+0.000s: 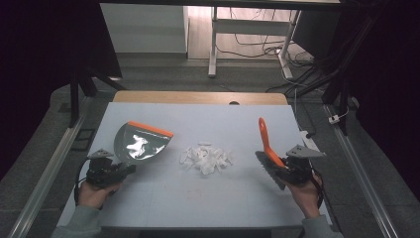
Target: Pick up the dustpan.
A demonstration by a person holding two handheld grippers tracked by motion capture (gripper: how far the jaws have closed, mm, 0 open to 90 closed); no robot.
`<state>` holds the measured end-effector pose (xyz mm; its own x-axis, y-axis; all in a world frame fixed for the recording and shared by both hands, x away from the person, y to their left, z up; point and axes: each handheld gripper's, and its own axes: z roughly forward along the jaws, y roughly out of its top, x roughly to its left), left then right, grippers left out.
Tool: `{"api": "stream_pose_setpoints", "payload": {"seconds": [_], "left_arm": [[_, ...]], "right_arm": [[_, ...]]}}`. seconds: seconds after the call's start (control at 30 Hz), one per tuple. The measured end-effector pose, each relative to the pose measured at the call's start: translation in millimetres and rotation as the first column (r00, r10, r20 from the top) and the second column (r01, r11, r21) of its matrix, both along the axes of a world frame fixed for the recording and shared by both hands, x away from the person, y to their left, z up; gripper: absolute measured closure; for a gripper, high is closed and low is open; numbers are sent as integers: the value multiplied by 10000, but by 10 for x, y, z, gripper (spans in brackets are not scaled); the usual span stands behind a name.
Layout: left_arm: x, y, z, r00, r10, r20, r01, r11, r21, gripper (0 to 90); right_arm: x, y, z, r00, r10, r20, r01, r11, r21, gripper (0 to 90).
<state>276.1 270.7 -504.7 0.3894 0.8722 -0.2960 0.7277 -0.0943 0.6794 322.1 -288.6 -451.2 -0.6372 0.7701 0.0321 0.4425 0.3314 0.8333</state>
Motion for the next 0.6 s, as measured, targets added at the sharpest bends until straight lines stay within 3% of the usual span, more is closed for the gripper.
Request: {"api": "stream_pose_setpoints", "payload": {"seconds": [0.17,0.43,0.6], "left_arm": [[31,4,47,9992,-312,269,316,9994,-135,614],[-2,5,123,9952,-758,623,772,9968,-193,614],[-75,-11,204,9895,-1103,939,1089,9939,197,614]], "right_arm": [[17,2,60,9999,-19,117,15,9992,401,705],[-4,8,75,9997,-176,152,170,9989,440,705],[11,37,62,9998,-168,103,162,9987,492,704]]}}
